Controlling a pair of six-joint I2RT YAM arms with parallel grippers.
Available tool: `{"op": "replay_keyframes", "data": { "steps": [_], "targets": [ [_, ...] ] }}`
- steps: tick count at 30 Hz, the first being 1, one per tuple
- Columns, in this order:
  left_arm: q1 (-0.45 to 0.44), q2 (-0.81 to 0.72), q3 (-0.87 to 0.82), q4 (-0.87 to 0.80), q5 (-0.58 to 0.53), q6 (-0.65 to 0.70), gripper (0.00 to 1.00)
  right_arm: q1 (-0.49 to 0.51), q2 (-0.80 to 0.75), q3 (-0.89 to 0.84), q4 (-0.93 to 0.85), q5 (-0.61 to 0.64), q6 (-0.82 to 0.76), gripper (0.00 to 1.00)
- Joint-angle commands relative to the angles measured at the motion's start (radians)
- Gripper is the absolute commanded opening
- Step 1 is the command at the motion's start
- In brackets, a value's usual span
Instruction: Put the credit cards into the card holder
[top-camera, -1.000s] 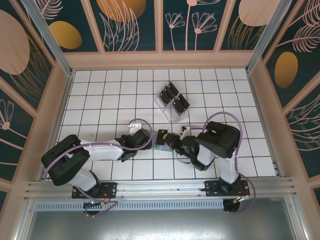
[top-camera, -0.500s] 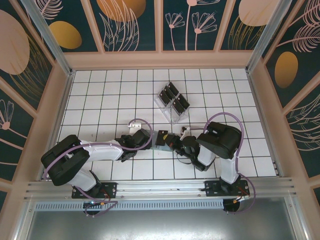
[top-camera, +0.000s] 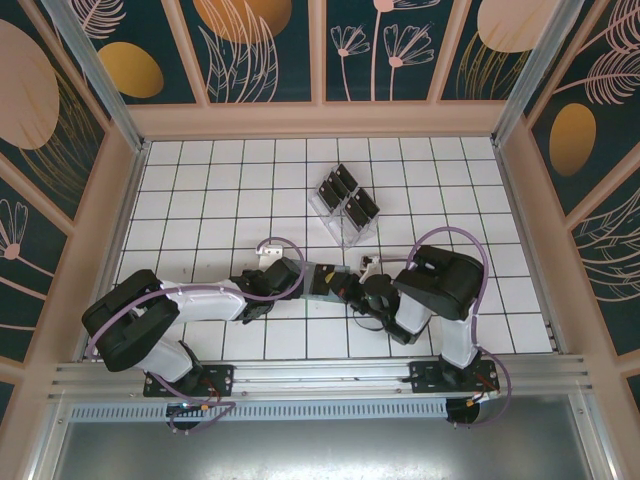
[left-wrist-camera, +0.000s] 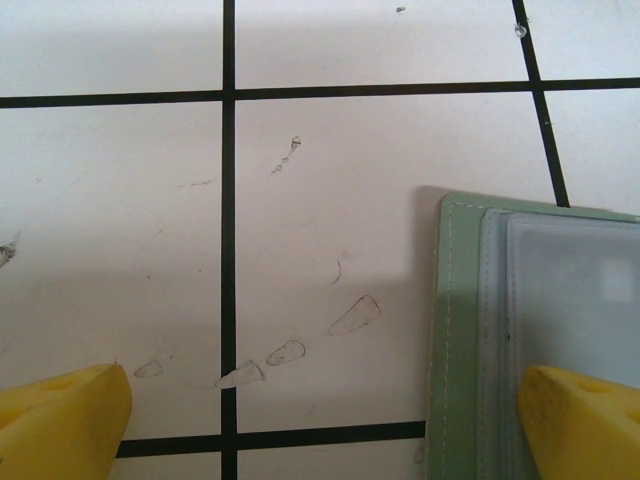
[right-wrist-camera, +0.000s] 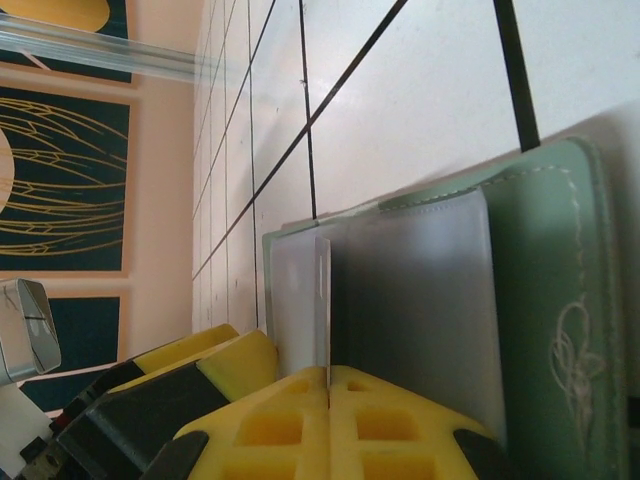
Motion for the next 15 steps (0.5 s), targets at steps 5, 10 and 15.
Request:
{"op": "replay_keyframes", "data": {
  "steps": [5, 10, 15],
  "targets": [
    [-0.004, 0.001, -0.032, -0.059, 0.027, 0.01, 0.98, 0.019, -0.026, -0.021, -0.05, 0.005, 0.019, 0.0],
    [-0.004, 0.001, -0.031, -0.059, 0.028, 0.011, 0.99, 0.02, -0.02, -0.023, -0.053, 0.007, 0.029, 0.0],
    [-0.005, 0.004, -0.031, -0.057, 0.03, 0.01, 0.98, 0.02, -0.006, -0.011, -0.045, 0.003, 0.034, 0.0]
  ]
}}
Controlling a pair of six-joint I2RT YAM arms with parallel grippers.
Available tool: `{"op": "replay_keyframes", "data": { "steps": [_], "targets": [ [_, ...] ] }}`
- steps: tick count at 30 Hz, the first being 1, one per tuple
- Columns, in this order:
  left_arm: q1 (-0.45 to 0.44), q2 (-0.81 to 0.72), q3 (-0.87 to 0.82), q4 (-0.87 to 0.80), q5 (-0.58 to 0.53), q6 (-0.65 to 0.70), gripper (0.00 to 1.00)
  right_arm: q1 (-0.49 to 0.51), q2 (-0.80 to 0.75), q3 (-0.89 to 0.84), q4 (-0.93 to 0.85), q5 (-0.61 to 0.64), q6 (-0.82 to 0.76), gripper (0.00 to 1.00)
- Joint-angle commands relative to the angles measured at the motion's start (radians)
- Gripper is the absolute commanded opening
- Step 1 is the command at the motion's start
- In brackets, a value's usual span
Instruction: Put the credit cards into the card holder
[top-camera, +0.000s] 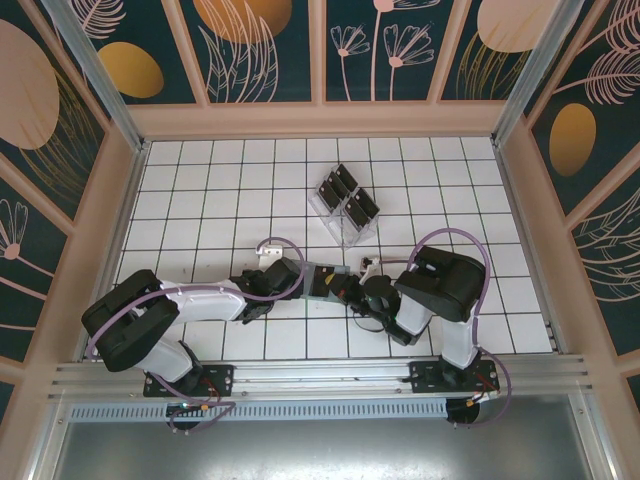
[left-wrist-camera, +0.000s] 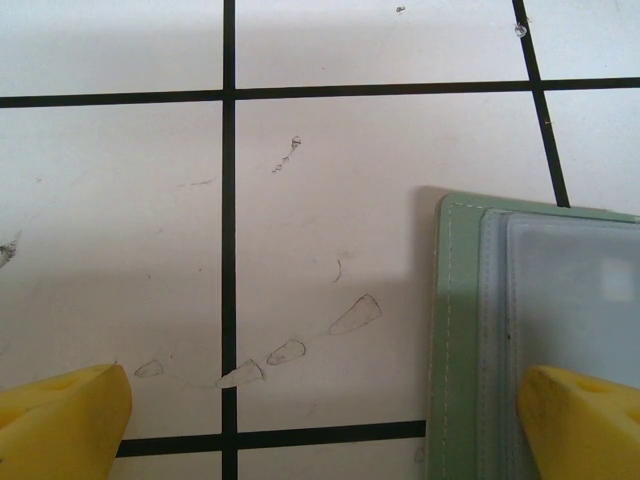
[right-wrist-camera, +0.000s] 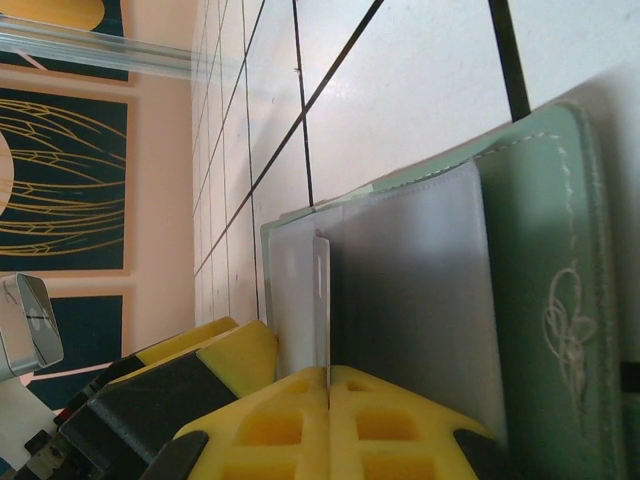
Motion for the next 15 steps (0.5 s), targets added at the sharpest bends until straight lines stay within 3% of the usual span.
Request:
{"op": "replay_keyframes", "data": {
  "steps": [1, 15],
  "targets": [
    [-0.006, 0.005, -0.031, -0.056, 0.029, 0.01, 0.99, 0.011, 0.011, -0.001, -0.032, 0.003, 0.009, 0.0],
    [-0.004, 0.008, -0.033, -0.052, 0.033, 0.01, 0.99, 0.007, 0.046, 0.053, -0.042, -0.031, 0.015, 0.0]
  ]
}}
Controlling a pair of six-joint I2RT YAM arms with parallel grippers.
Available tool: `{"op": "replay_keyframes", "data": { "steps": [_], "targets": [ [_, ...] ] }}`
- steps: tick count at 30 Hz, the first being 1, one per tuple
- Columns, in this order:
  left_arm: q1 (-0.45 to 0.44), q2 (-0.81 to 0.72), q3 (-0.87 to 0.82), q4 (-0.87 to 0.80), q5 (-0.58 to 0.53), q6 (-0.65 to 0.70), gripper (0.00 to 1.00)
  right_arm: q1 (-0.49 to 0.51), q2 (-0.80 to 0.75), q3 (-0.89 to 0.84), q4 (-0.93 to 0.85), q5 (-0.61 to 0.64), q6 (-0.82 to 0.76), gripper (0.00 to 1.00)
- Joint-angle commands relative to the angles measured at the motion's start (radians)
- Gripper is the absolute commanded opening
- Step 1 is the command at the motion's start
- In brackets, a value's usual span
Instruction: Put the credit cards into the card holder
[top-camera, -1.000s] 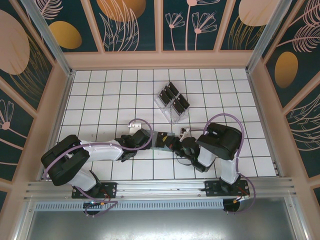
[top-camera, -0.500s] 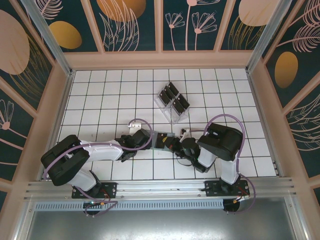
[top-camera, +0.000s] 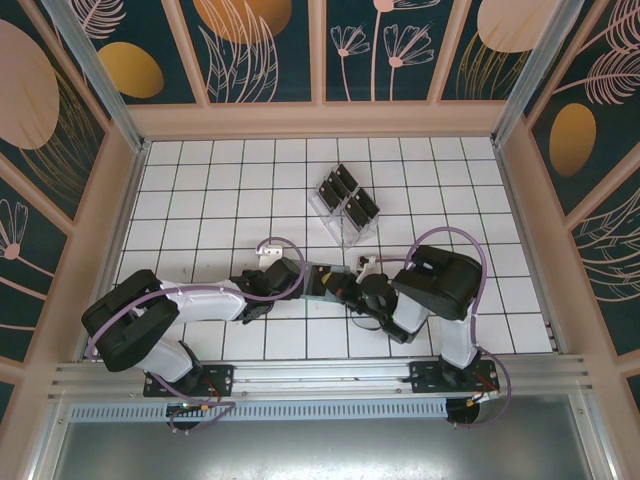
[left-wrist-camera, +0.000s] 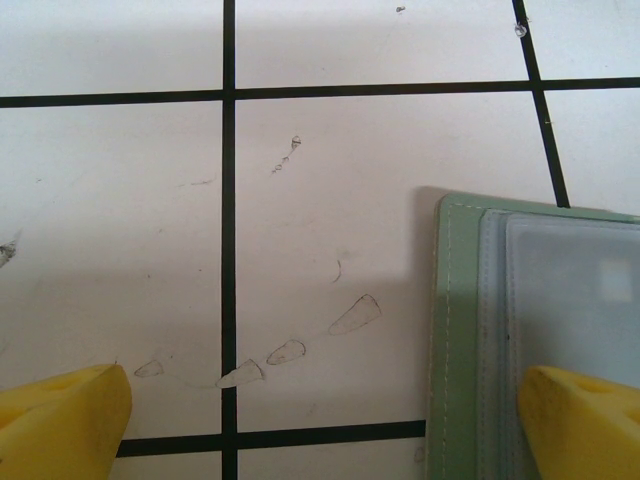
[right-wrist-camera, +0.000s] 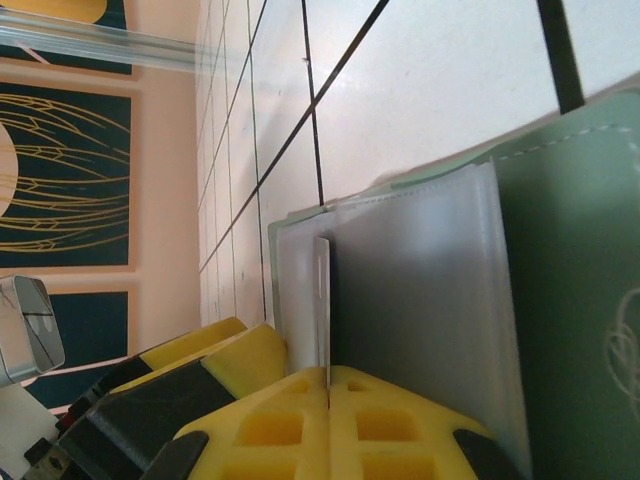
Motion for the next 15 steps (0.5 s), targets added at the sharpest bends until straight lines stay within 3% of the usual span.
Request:
{"op": "replay_keyframes", "data": {
  "steps": [1, 11, 15],
  "targets": [
    [-0.005, 0.008, -0.033, -0.052, 0.033, 0.009, 0.99, 0.006, 0.024, 0.022, -0.044, -0.014, 0.007, 0.0],
    [-0.005, 0.006, -0.032, -0.052, 0.033, 0.01, 0.98, 0.006, 0.012, 0.046, -0.1, -0.039, -0.01, 0.0],
    [-0.004, 0.0, -0.032, -0.054, 0.032, 0.014, 0.99, 0.002, -0.046, 0.056, -0.205, -0.041, -0.043, 0.17]
  ]
}}
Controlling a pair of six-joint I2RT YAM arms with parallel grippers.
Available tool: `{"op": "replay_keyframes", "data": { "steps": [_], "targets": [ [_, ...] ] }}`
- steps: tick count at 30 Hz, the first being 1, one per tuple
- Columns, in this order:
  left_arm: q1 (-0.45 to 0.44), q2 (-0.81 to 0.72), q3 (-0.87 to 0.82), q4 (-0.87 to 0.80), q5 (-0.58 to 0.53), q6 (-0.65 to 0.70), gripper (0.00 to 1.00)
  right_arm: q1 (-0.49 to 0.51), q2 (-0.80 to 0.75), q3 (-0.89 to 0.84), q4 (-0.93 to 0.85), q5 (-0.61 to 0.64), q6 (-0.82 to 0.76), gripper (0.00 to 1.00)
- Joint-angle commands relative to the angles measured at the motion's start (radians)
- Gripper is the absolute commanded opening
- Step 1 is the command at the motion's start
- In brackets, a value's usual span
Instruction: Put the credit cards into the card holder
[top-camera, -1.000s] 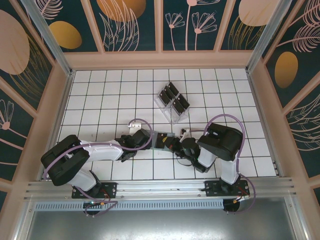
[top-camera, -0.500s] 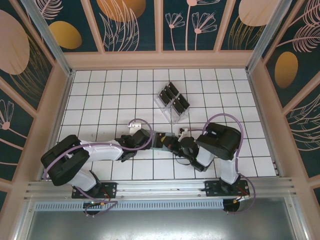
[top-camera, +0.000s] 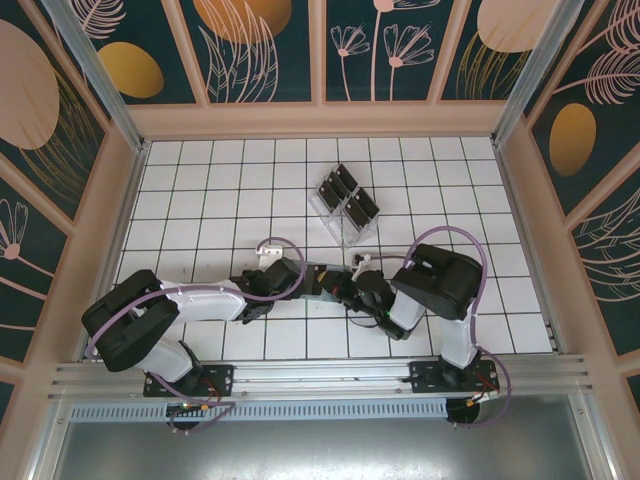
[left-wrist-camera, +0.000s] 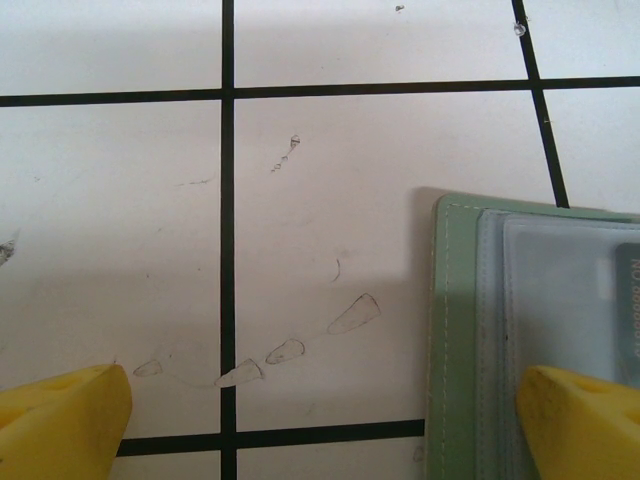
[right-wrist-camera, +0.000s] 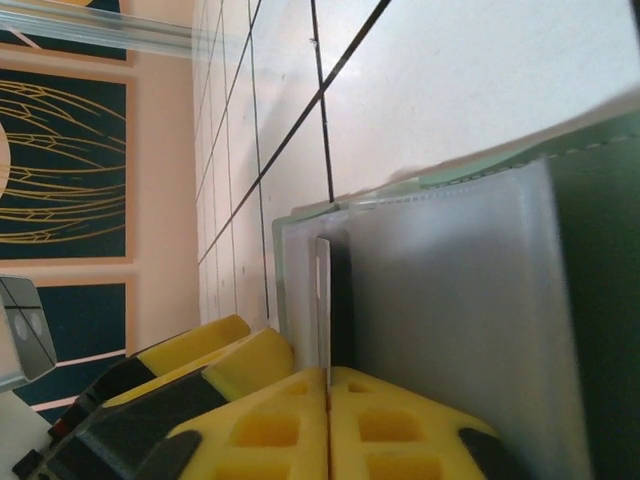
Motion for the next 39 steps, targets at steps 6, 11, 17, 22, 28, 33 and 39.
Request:
{"op": "replay_keyframes", "data": {
  "steps": [6, 11, 17, 22, 28, 33, 39],
  "targets": [
    [-0.004, -0.012, -0.025, -0.063, 0.018, 0.018, 0.99, -0.009, -0.16, 0.066, -0.396, -0.004, -0.119, 0.39],
    [-0.004, -0.038, -0.003, -0.085, 0.006, 0.035, 0.99, -0.014, -0.254, 0.158, -0.675, 0.018, -0.223, 0.47],
    [0.0, -0.07, 0.025, -0.114, -0.017, 0.06, 0.99, -0.014, -0.325, 0.252, -0.924, 0.054, -0.322, 0.49],
    [0.015, -0.098, 0.019, -0.13, -0.032, 0.07, 0.99, -0.014, -0.339, 0.301, -1.012, 0.086, -0.362, 0.48],
    [0.046, -0.127, -0.008, -0.139, -0.044, 0.076, 0.99, -0.016, -0.308, 0.332, -1.037, 0.081, -0.373, 0.46],
    [0.062, -0.112, -0.022, -0.14, -0.048, 0.078, 0.99, -0.017, -0.28, 0.346, -1.037, 0.069, -0.375, 0.42],
    [0.066, -0.087, -0.039, -0.132, -0.053, 0.029, 0.99, -0.017, -0.25, 0.363, -1.038, 0.057, -0.379, 0.38]
  ]
}}
